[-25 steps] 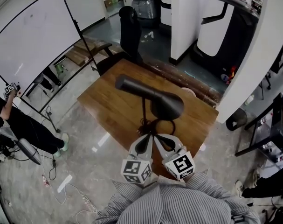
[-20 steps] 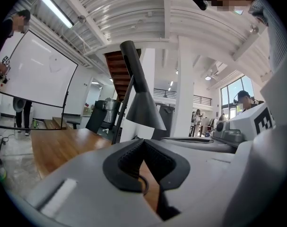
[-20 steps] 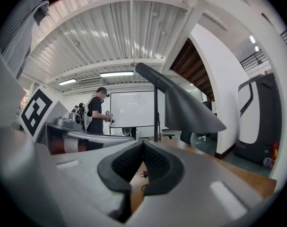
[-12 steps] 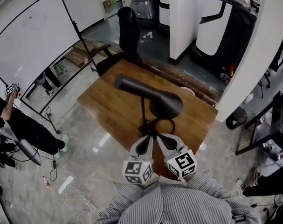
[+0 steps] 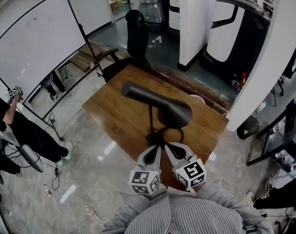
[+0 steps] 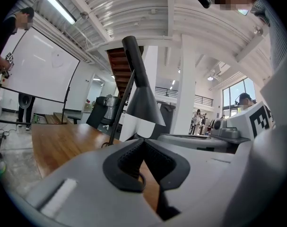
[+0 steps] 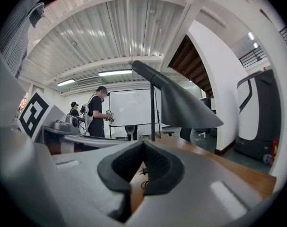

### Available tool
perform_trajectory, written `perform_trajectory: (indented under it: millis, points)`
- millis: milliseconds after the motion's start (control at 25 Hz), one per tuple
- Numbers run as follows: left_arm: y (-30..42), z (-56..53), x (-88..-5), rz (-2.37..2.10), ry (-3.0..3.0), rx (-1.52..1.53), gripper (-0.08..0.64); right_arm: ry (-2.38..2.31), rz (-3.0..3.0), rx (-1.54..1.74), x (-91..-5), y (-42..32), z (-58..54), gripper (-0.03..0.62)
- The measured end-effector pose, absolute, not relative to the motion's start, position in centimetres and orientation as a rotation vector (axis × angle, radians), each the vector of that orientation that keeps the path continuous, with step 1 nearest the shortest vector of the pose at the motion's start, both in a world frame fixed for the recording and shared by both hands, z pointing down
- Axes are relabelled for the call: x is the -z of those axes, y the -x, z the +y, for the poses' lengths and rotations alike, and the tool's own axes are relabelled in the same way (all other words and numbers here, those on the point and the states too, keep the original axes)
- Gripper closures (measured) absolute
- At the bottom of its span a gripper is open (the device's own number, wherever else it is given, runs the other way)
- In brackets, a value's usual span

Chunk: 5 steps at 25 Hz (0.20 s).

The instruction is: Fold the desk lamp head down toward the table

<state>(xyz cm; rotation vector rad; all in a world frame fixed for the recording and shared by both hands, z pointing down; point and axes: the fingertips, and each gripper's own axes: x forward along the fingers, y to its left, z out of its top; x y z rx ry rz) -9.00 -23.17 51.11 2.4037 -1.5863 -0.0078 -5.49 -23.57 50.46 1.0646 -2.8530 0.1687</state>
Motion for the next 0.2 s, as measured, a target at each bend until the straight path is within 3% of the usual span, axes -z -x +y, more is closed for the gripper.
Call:
perform_trajectory:
  millis: [200]
  points:
    - [8.92,-23.48,-51.18,-1.594,-2.396,0.014,0.557,-1.039,-2.858,-0.148,-50.34,5.63,-23.53,0.592]
